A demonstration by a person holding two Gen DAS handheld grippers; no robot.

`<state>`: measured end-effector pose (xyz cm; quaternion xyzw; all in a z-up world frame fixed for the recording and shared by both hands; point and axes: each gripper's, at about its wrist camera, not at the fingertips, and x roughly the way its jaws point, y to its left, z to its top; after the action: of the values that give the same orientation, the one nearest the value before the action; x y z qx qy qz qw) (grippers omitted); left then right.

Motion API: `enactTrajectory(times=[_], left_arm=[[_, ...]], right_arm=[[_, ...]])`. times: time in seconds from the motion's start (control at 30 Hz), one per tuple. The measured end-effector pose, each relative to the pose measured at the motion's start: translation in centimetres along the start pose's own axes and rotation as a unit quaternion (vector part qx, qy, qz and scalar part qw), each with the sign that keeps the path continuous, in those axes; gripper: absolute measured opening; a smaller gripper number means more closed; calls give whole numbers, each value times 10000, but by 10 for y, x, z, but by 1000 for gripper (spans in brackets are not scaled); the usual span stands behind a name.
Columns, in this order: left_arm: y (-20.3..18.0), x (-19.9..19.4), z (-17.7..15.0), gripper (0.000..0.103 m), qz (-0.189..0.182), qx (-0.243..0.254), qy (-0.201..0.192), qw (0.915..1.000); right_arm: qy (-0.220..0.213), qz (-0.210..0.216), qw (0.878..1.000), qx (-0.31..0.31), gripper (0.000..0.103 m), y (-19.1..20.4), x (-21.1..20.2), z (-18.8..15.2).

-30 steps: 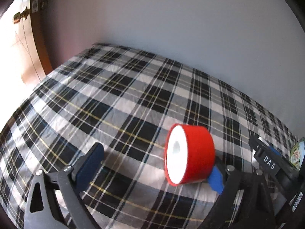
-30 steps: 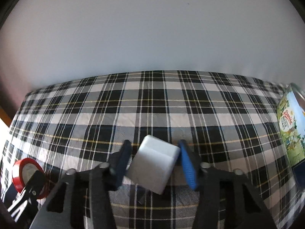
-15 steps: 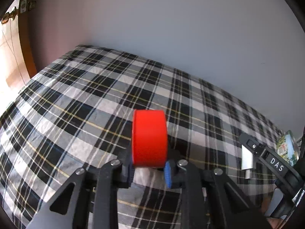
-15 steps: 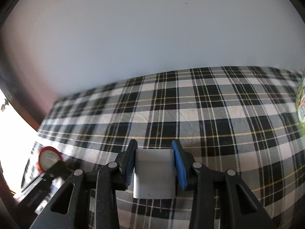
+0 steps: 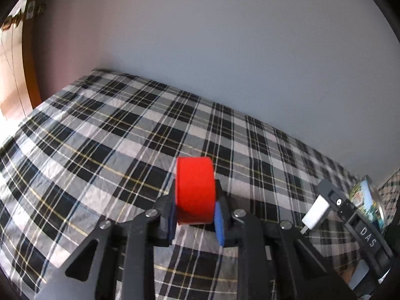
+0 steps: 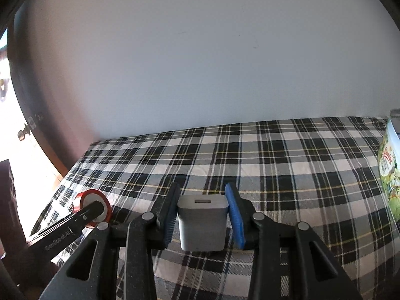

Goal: Organize rigid objects
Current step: 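Lift and carry the white plug and red tape over the tin with both tools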

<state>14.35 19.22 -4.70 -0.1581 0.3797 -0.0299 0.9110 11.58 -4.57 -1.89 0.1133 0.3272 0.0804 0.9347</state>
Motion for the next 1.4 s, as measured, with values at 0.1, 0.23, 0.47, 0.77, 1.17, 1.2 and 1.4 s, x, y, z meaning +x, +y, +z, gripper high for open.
enactTrajectory(times=[0.1, 0.23, 0.47, 0.77, 1.17, 1.2, 1.4], left_arm=[[-6, -6, -2, 22, -16, 111, -153, 9998], [-16, -8, -6, 22, -113, 249, -216, 9994], [-38, -30, -13, 22, -197, 545, -800, 9951], [-73, -44, -31, 22, -52, 1010, -1121, 9885], [-90, -54, -44, 22, 31, 1085, -1284, 9858], [-92, -56, -45, 22, 56, 1117, -1326, 9848], [-105, -60, -53, 22, 70, 1223, -1367, 9830]], right_arm=[[-56, -12, 10000, 13, 40, -4, -10, 0], [-217, 57, 9997, -92, 40, -6, -22, -3], [-661, 19, 9969, -414, 40, -9, -52, -10], [-803, -96, 9947, -637, 40, -20, -78, -20], [-852, -142, 9933, -770, 40, -34, -96, -24], [-858, -146, 9932, -777, 40, -33, -95, -24], [-913, -182, 9918, -878, 40, -35, -103, -28]])
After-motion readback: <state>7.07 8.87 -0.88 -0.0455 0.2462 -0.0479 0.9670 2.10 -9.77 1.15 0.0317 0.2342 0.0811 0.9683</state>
